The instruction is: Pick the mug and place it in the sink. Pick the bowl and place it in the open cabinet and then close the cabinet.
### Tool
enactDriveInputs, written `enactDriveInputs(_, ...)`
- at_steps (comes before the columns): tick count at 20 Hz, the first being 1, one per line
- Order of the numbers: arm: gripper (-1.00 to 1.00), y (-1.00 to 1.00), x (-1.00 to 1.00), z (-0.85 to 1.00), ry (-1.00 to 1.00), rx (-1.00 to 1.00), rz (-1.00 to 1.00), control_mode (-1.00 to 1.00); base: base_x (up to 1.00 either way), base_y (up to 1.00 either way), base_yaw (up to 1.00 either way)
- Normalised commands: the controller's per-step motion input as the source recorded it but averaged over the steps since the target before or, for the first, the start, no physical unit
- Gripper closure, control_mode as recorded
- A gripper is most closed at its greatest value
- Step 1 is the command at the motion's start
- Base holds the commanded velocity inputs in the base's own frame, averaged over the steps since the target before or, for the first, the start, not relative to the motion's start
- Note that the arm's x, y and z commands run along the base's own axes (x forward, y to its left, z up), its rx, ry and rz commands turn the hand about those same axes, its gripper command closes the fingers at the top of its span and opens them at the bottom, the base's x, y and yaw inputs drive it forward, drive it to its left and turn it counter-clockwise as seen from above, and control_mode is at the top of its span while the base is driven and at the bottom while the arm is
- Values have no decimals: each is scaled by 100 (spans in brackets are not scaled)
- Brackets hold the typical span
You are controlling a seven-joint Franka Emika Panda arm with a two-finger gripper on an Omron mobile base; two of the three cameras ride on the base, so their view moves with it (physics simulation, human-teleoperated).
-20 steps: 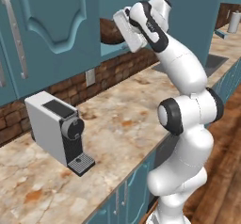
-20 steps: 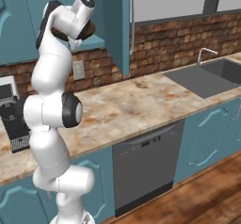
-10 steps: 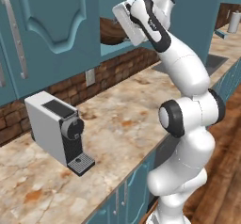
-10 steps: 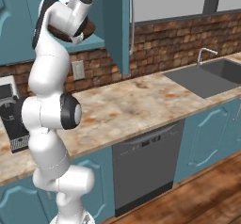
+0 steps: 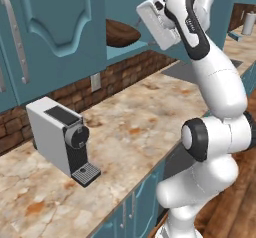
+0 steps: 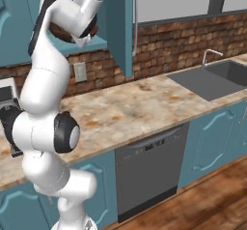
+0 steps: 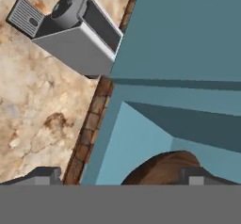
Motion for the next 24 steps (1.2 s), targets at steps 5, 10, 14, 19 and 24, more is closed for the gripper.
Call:
enactDriveInputs(5, -100, -2, -100, -12, -3, 0, 3, -100, 0, 0, 0)
enactDriveInputs(10, -100, -20, -100, -22, -14, 0, 2, -100, 0, 0, 0)
enactDriveInputs(14, -100, -45, -100, -19, -21, 0, 1, -100, 0, 0, 0)
enactDriveInputs(19, -100, -58, -76, -4, -21, 0, -1, -100, 0, 0, 0)
enactDriveInputs(24, -100, -70, -23, 10, 0, 12, -1, -100, 0, 0, 0)
